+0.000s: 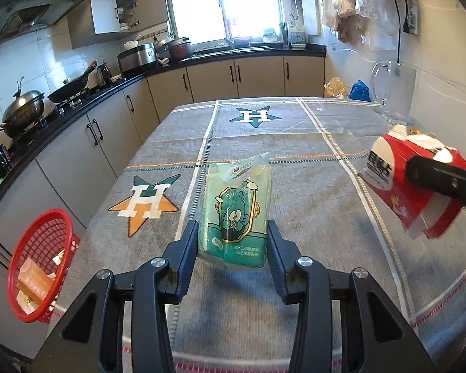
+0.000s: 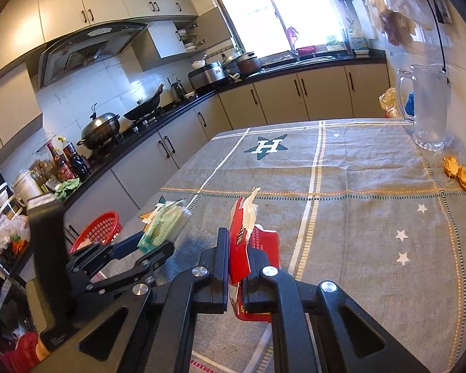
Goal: Collect trash
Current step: 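Lift the red bag and teal wipe pack and carry them to the red basket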
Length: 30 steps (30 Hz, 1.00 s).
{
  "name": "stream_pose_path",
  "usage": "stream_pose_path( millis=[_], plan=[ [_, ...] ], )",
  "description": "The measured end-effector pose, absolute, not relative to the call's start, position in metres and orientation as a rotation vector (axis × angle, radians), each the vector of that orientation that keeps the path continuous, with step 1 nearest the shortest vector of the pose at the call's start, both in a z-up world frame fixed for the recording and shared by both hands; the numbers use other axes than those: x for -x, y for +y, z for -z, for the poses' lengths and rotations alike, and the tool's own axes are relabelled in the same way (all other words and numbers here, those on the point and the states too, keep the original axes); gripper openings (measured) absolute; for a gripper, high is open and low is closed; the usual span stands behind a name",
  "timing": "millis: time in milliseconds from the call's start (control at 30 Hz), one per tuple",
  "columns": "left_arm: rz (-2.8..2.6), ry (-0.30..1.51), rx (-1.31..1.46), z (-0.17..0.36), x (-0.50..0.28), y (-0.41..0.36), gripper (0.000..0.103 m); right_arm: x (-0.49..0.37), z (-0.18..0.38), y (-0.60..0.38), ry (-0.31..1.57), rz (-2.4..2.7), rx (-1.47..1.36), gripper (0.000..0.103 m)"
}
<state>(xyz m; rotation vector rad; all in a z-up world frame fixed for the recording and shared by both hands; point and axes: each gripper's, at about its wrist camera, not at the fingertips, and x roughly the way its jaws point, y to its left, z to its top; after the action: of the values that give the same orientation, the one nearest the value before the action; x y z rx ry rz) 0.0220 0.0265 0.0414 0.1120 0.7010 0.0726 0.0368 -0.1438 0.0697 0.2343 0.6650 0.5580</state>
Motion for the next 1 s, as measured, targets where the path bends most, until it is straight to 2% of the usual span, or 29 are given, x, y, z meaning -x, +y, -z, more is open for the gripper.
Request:
stream_pose_path(
  millis=[500,1000],
  plan=[
    [-0.116,0.654,-0.075,-0.066,0.029,0.065,0.041,-0.007,-0.085,-0.118,0.685,-0.617,-0.270,0.007],
    [-0.210,0.632,0.045,-0.073,0.051,0.146,0.042,0.002,-0.101,-0.037,0.727,-0.736,-0.198,0.007]
  ],
)
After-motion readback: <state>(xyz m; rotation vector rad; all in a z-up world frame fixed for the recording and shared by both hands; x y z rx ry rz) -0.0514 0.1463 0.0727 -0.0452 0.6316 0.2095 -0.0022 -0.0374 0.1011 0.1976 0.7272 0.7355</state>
